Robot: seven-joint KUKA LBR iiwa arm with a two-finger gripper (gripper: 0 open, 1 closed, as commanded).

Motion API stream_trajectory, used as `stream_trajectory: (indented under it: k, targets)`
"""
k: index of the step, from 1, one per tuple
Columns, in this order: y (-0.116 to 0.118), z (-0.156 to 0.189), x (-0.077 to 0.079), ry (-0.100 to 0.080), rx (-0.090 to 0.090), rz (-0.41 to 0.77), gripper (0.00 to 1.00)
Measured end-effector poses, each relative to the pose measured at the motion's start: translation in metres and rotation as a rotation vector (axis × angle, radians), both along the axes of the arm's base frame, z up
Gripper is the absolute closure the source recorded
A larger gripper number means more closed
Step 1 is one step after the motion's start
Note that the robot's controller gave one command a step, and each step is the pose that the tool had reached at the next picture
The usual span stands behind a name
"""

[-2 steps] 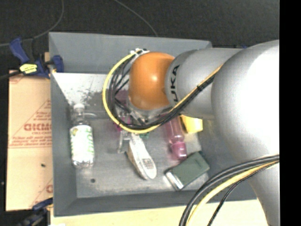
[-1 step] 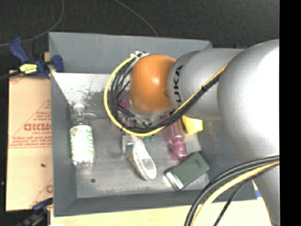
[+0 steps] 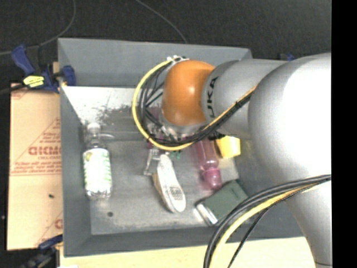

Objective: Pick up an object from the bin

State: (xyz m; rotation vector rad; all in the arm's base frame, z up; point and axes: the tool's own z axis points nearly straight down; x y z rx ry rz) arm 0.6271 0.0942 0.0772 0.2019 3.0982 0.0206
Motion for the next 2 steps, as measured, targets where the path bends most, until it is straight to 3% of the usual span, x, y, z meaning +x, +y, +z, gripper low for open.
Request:
stream_trajectory:
  k: [1,2]
  targets:
    - [0.008,-0.001,0.018,0.017,-0.003,0.013,0.00]
    - [-0.026,0.006,0.010,-0.005,-0.003,0.061,0.00]
